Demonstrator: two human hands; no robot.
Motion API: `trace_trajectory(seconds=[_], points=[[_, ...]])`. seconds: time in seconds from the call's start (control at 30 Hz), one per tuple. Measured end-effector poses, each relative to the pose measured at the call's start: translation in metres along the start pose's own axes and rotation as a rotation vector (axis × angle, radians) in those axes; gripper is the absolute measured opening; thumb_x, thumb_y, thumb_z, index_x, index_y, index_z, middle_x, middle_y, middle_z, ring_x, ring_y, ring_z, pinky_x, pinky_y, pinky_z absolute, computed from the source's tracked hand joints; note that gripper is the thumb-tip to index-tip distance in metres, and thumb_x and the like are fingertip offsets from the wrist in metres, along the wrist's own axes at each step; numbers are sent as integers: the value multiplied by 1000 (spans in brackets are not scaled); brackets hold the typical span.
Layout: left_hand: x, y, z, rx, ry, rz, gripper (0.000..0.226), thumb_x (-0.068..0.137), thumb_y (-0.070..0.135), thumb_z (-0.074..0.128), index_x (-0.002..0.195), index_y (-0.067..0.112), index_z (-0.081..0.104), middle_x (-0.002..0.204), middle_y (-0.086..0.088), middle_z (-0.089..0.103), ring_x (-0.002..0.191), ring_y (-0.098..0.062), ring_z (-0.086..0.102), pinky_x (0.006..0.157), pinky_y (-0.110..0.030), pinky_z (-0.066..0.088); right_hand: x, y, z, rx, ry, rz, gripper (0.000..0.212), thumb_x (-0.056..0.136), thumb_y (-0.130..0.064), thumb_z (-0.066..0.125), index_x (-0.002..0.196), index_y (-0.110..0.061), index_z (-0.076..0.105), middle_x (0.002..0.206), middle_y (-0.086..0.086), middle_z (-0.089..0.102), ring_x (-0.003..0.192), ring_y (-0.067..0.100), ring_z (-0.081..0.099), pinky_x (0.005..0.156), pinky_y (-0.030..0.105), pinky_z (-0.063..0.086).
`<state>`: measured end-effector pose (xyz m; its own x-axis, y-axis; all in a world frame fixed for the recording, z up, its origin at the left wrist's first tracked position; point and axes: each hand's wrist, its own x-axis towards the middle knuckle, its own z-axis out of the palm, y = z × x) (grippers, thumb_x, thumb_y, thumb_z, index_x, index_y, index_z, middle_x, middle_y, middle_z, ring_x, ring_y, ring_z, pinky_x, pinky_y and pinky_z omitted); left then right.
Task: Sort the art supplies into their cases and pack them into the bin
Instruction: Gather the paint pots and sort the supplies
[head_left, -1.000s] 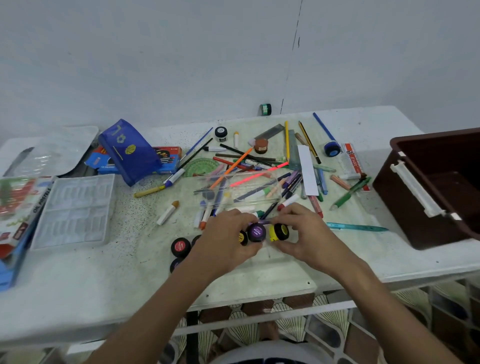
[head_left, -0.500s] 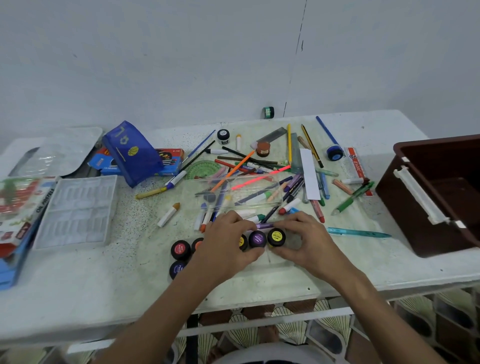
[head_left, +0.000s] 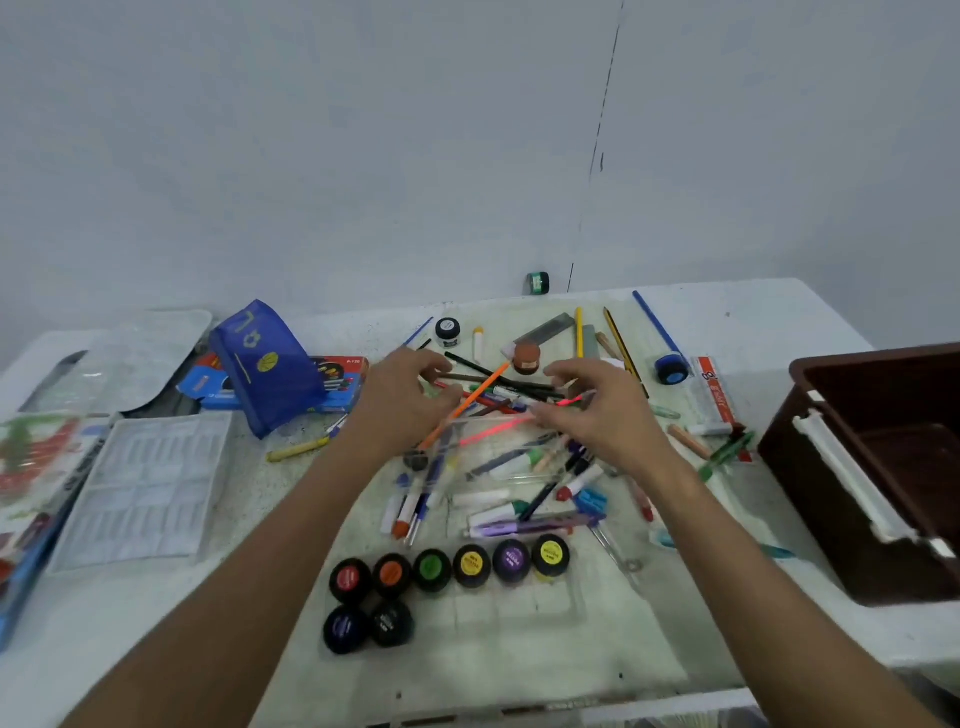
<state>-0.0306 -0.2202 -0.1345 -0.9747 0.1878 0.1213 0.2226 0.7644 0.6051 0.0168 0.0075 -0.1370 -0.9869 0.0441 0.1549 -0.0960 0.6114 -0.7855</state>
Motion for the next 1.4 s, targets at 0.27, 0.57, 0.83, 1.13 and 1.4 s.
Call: trace_trajectory(seconds=[0.27,0.57,0.83,1.13,1.4], points=[[103,-30,20,112,-81,-123,56,85,35,66,134,14,51,119,-16,58,110,-28,55,84,-30,38,93,32,25,-130,-91,50,30,74,-32,79,99,-16,73,91,-10,63,92,7,57,65,15,38],[114,-35,37,79,-79,-125,32,85,31,68,111,12,64,80,0,57,78,-18,53,67,-25,35,105,56,40,-163,-91,49,28,70,-26,78,96,-17,74,95,-3,72,87,10,59,69,23,38],[22,-2,5,-67,55,-41,26,79,32,73,103,27,64,94,8,64,79,-9,61,76,-24,47,41,7,14,186,-96,31,33,69,-7,74,101,-14,69,94,-5,71,89,5,66,86,27,54],[-150,-4,-15,-155,-105,-53,36,72,31,80,104,32,65,94,19,64,86,1,59,68,-7,43,-100,-34,22,291,-369,51,41,68,-6,81,103,-25,73,100,2,61,90,15,65,86,29,54],[-190,-14,-10,-141,-141,1,34,70,36,81,99,32,65,88,19,62,83,2,57,71,-9,43,-138,-45,51,-4,-336,-54,42,68,-16,82,108,-18,71,102,-5,59,93,1,55,80,6,40]])
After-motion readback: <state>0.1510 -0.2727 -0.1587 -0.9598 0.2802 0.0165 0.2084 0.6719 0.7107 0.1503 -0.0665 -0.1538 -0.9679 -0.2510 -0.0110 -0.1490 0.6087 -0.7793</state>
